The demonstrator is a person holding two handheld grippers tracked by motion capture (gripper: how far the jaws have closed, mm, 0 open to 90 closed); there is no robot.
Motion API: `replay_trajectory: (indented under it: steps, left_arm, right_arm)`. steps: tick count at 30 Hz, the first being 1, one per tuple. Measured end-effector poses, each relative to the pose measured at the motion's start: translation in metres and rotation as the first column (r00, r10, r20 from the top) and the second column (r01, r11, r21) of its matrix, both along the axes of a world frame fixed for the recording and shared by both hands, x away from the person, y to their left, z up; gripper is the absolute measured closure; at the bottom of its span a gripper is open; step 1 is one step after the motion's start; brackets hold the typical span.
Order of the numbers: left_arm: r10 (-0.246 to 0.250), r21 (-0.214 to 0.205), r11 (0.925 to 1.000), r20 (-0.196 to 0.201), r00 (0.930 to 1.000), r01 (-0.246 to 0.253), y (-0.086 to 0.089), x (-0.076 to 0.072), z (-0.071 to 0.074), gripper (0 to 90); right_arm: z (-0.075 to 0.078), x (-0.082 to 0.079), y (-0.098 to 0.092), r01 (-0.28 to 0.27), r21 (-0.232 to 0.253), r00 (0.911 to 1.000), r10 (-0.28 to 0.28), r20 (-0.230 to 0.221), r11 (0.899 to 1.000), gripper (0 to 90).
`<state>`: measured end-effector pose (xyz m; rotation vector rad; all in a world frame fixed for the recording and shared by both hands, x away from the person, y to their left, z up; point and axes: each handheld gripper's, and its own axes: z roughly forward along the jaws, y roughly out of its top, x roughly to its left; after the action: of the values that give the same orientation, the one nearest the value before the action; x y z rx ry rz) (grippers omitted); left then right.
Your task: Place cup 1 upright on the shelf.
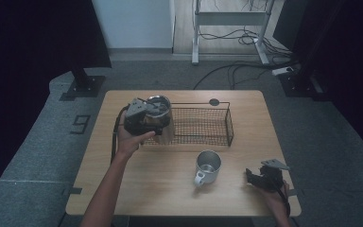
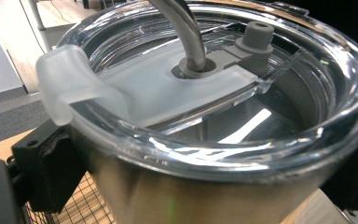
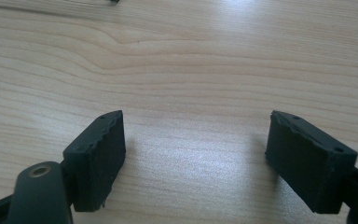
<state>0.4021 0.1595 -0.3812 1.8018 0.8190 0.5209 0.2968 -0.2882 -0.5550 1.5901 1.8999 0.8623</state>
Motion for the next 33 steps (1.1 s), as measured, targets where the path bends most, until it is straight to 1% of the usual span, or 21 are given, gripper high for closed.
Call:
replay_trajectory:
  steps: [6,11,14,17,18,22,29,33]
  left_arm:
    - [0.003,0.002,1.0000,0.000,1.0000,-0.003,-0.001,0.010,0.001,4.4]
    - [0.009,0.026,0.9996,0.005,0.9999,-0.009,-0.002,0.016,0.002,4.4]
    - [0.007,0.029,0.9996,0.008,0.9999,-0.007,-0.002,0.020,0.003,4.4]
    - [0.005,0.021,0.9998,0.007,1.0000,-0.006,-0.003,0.025,0.003,4.4]
    - [0.005,0.019,0.9998,0.001,1.0000,-0.005,-0.003,0.027,0.002,4.4]
    - [0.012,0.022,0.9997,-0.003,0.9999,-0.012,-0.006,0.033,0.000,4.4]
    - [0.006,0.026,0.9997,-0.007,1.0000,-0.005,-0.010,0.042,-0.001,4.4]
    - [0.004,0.018,0.9998,-0.006,1.0000,-0.004,-0.011,0.046,-0.001,4.4]
  right_arm:
    - [0.000,0.000,0.000,0.001,0.000,1.0000,-0.001,0.003,1.000,19.4]
    - [0.000,0.000,0.000,-0.001,0.001,1.0000,0.001,0.005,1.000,19.4]
    - [0.000,-0.001,-0.001,-0.003,0.001,1.0000,0.003,0.004,1.000,19.5]
    - [0.000,-0.001,-0.001,-0.003,0.001,1.0000,0.003,0.004,1.000,19.5]
    - [0.000,-0.001,-0.001,-0.002,0.003,1.0000,0.002,0.005,1.000,19.5]
    - [0.000,-0.001,-0.001,-0.002,0.002,1.0000,0.002,0.004,1.000,19.5]
    - [0.000,-0.001,-0.001,-0.003,0.003,1.0000,0.003,0.004,1.000,19.5]
    - [0.000,-0.001,-0.002,-0.005,0.002,1.0000,0.005,0.004,1.000,19.5]
